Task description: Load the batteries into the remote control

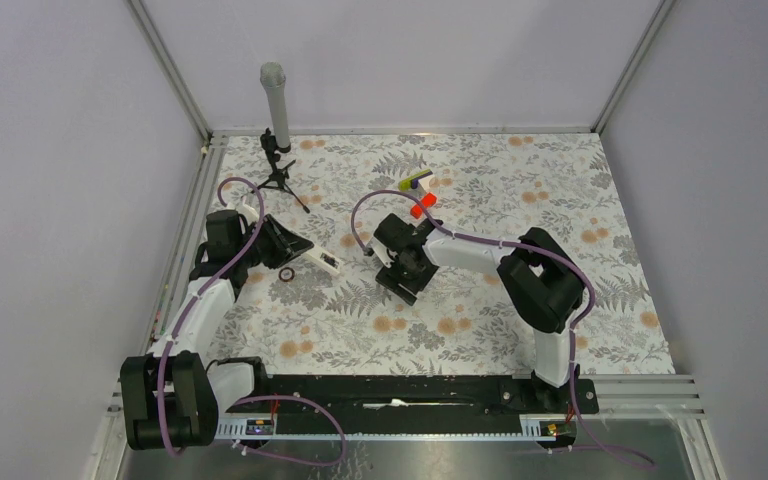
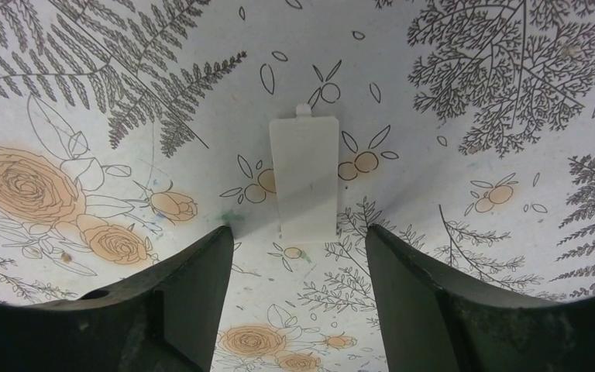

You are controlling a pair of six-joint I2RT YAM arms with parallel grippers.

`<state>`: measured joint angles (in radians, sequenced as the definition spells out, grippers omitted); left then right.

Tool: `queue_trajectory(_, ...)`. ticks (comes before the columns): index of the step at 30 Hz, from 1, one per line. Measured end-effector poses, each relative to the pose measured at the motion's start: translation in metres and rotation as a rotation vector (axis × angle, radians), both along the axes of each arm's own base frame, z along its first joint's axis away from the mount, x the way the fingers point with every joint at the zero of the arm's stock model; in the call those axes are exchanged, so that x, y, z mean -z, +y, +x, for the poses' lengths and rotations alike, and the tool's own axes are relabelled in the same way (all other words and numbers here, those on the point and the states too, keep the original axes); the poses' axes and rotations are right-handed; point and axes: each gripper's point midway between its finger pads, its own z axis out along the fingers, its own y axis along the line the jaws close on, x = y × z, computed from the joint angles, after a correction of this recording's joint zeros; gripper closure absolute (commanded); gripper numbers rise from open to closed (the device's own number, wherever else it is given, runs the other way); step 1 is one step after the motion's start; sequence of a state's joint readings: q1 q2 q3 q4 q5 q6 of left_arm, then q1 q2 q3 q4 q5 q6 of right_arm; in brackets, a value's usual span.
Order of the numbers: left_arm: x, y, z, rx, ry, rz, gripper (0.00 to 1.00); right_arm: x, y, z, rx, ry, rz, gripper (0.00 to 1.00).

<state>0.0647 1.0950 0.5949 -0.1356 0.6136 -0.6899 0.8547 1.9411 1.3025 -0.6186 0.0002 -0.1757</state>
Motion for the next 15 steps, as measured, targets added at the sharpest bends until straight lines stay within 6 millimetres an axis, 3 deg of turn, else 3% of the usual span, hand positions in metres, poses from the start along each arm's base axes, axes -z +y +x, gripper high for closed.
queue_trajectory(4,-0.0004,0.0000,0.0004,0.000,-0.003,0.000,1.00,0.0007,-0.0024,-0.0031,0.000,0.008,-0.003,0.45)
queue_trajectory(9,-0.0004,0.0000,0.0005,0.000,-0.003,0.000,1.00,0.0007,-0.0028,-0.0038,-0.001,0.011,-0.004,0.50)
queue_trajectory(15,-0.0005,0.0000,0.0005,0.000,-0.004,0.000,1.00,0.0011,-0.0030,-0.0019,0.000,0.011,-0.017,0.64)
